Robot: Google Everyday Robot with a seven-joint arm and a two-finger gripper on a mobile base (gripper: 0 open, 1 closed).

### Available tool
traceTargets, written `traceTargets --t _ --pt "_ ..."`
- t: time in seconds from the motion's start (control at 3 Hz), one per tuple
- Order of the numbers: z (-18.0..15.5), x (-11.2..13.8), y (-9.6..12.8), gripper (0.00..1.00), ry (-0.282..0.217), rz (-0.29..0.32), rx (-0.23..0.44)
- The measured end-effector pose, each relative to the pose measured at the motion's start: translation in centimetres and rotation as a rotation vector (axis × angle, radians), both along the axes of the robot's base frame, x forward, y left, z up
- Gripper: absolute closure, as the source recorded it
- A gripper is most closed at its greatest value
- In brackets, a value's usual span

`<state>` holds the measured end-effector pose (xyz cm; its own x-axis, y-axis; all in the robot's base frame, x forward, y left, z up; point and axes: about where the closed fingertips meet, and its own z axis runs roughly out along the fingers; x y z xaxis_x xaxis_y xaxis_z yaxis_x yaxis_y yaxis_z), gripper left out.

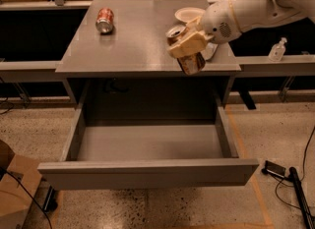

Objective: Pick orange can from top drawer and place on counter

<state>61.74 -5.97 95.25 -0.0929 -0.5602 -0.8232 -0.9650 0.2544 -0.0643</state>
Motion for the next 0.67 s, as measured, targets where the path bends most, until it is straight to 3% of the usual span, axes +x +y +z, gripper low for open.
traceTargets --t 0.33,0.67 --pt "-3.9 0.2 0.6 1.00 0.055 -0.061 0.167" --pt "-6.1 2.0 3.0 1.00 0.041 -0.105 0.340"
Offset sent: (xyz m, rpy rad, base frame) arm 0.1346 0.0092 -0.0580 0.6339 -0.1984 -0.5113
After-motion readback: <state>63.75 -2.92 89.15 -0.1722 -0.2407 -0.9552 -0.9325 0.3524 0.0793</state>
